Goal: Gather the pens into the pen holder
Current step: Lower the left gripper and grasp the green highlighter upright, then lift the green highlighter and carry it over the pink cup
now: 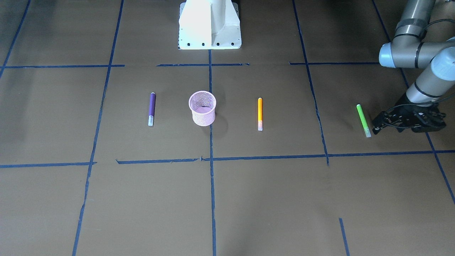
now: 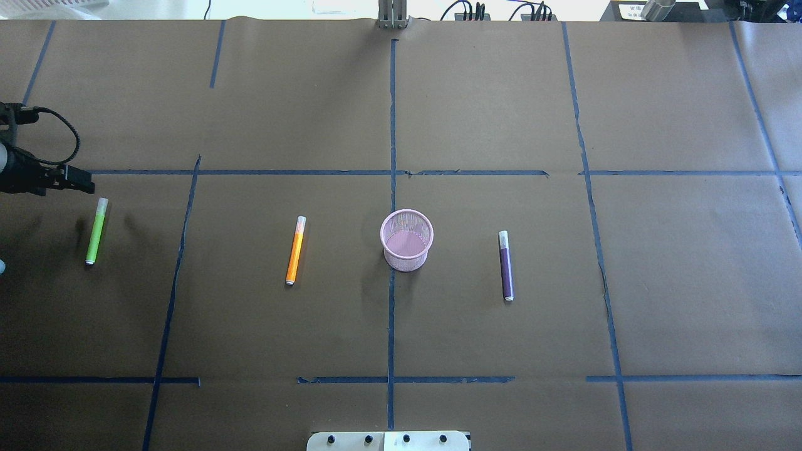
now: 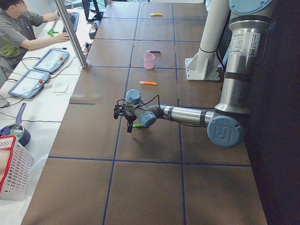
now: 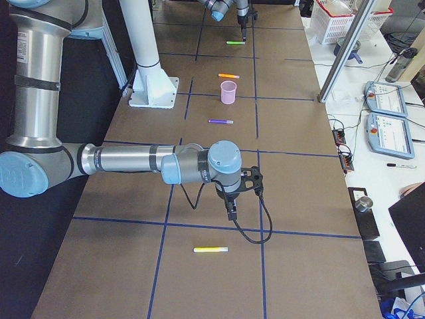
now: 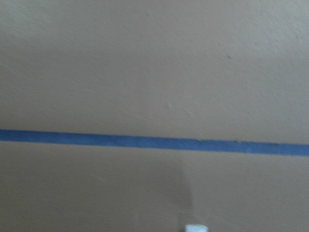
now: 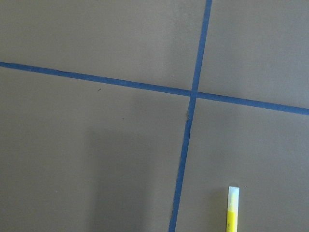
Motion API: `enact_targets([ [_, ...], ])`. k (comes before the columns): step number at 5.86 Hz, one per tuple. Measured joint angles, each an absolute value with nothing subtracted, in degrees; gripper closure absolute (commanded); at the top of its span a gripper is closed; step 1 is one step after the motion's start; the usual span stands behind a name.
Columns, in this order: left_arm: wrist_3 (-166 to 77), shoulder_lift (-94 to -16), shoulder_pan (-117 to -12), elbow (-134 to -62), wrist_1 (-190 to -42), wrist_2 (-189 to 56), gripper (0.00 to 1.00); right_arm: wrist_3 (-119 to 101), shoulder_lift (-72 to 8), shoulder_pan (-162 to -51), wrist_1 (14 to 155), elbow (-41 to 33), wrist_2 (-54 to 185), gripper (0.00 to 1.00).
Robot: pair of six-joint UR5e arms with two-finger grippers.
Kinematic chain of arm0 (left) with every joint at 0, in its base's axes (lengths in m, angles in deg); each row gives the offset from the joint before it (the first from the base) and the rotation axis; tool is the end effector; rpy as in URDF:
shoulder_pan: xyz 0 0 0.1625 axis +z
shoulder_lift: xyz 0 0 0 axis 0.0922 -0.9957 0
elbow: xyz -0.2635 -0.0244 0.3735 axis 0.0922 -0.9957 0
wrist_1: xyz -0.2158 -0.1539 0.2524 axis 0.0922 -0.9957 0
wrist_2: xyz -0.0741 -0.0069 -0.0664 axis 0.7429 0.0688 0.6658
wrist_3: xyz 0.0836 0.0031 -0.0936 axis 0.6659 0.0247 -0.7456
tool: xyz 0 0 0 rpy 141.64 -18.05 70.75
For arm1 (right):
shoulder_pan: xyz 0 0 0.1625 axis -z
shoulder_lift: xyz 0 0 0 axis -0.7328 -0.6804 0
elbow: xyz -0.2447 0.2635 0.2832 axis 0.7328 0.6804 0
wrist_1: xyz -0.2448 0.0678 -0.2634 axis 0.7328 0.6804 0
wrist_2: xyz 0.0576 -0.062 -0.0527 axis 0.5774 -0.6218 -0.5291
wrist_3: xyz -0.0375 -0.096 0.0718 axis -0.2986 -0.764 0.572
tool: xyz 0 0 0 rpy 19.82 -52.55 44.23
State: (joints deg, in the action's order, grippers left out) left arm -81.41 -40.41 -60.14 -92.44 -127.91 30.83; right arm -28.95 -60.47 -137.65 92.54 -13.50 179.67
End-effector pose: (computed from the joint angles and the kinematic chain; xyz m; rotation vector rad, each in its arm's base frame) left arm 0.2444 -0.4740 0.6375 0.1552 0.8068 -0.0960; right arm 0.0445 -0.3818 0.6627 0.1682 -0.8187 -0.1079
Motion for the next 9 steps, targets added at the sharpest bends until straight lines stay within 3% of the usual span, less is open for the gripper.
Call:
enact_targets([
  [4,-81.61,-40.36,-58.47,-92.04,-127.84,30.68,0.11,-28.99,-60.47,-137.65,92.6,-13.45,179.67,0.0],
  [5,-81.59,-40.29,-58.28,-91.95,-127.78,30.68,0.38,-29.02,-60.47,-137.65,92.66,-13.45,179.67,0.0],
  [6,-81.65,-40.26,-58.11,-91.94,-127.74,30.72,0.98,-29.03,-60.47,-137.65,92.68,-13.42,179.67,0.0],
  [9,-81.76,-40.09,-58.18,-92.82,-127.49,30.68,1.0,-28.97,-60.47,-137.65,92.69,-13.41,179.67,0.0],
])
